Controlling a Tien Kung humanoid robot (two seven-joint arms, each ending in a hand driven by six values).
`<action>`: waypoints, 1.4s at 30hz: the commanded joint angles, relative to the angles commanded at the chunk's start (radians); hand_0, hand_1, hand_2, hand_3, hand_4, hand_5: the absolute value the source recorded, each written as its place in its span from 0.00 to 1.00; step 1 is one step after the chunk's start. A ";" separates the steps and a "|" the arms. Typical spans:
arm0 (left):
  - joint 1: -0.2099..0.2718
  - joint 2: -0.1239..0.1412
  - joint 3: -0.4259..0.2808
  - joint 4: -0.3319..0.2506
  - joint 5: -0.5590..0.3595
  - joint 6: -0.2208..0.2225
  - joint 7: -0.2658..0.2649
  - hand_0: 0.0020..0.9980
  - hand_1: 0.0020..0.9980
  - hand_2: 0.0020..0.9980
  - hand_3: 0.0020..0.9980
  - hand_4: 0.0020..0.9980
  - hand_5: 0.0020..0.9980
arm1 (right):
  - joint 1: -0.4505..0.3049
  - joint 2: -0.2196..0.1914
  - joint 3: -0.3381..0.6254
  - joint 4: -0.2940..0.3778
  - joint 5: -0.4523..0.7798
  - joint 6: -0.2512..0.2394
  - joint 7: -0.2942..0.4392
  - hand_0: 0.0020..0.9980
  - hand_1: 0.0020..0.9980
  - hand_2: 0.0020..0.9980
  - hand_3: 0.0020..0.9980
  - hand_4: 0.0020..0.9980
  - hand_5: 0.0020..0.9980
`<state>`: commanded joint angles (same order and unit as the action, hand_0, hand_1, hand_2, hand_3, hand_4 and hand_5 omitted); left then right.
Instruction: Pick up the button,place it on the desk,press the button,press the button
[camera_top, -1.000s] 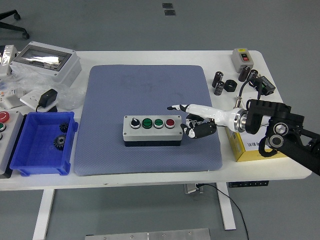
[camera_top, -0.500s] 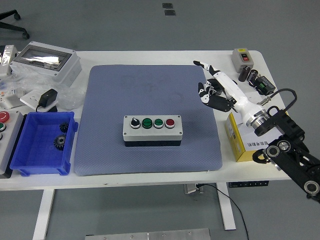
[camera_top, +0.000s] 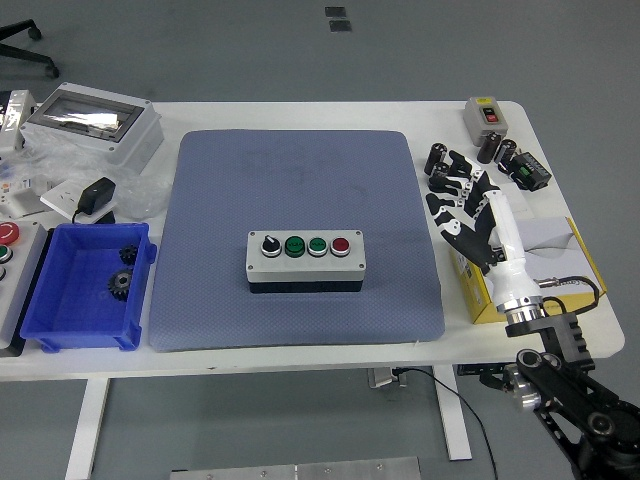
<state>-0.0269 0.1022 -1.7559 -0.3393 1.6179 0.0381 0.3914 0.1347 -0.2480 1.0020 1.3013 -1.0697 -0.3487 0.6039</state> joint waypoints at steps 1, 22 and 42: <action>0.000 0.001 -0.001 0.000 0.001 0.000 0.001 0.63 0.49 0.49 0.60 0.31 0.00 | -0.001 0.000 -0.001 -0.003 0.011 0.003 0.006 0.87 0.85 0.88 0.87 0.96 1.00; -0.004 0.008 0.007 0.000 -0.015 0.003 0.002 0.63 0.53 0.50 0.61 0.35 0.04 | -0.005 0.001 0.037 -0.016 0.086 0.063 0.007 0.88 0.85 0.87 0.87 0.97 1.00; -0.009 0.010 0.006 0.005 -0.005 0.006 0.003 0.64 0.54 0.51 0.62 0.36 0.05 | -0.015 0.008 0.090 -0.023 0.199 0.170 -0.021 0.88 0.85 0.88 0.87 0.97 1.00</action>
<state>-0.0356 0.1117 -1.7500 -0.3345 1.6129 0.0443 0.3947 0.1199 -0.2402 1.0924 1.2787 -0.8705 -0.1788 0.5830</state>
